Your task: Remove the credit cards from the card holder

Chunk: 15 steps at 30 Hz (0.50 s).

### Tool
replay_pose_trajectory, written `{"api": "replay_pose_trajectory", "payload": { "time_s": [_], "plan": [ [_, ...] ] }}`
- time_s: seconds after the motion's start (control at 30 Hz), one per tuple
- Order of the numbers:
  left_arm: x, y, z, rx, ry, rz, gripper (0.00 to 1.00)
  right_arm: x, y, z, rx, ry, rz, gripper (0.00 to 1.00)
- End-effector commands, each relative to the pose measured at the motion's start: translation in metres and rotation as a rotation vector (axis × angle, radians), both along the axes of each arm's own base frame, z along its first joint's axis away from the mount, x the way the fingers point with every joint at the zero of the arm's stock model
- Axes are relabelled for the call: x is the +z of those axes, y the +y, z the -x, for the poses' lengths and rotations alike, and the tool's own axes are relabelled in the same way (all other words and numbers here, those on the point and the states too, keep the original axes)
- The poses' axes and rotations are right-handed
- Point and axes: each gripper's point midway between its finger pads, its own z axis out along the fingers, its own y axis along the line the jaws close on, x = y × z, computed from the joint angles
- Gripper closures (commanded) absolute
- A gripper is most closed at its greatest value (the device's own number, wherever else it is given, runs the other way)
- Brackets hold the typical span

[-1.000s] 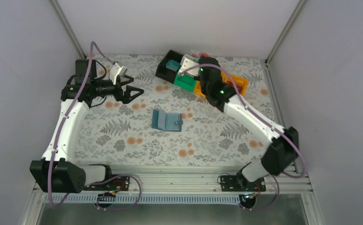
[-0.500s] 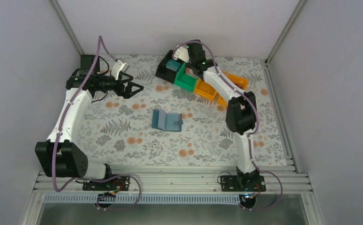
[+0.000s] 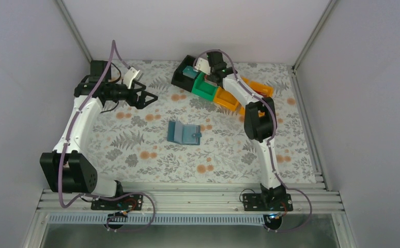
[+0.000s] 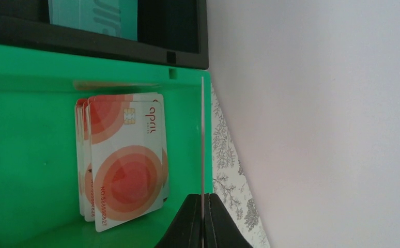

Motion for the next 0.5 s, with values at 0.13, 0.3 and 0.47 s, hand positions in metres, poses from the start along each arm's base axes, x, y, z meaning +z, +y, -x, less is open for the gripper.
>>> {"api": "replay_pose_trajectory", "payload": {
  "time_s": [0.13, 0.3, 0.47],
  "plan": [
    [0.001, 0.001, -0.006, -0.004, -0.001, -0.008, 0.0, -0.024, -0.014, -0.01, -0.055, 0.011, 0.025, 0.96],
    [0.001, -0.001, -0.005, -0.024, 0.005, 0.004, 0.0, -0.034, -0.021, -0.012, -0.086, 0.021, 0.056, 0.96],
    [-0.001, -0.001, -0.005, -0.026, 0.008, 0.003, 0.0, -0.041, -0.026, -0.019, -0.131, -0.011, 0.077, 0.96]
  ]
}}
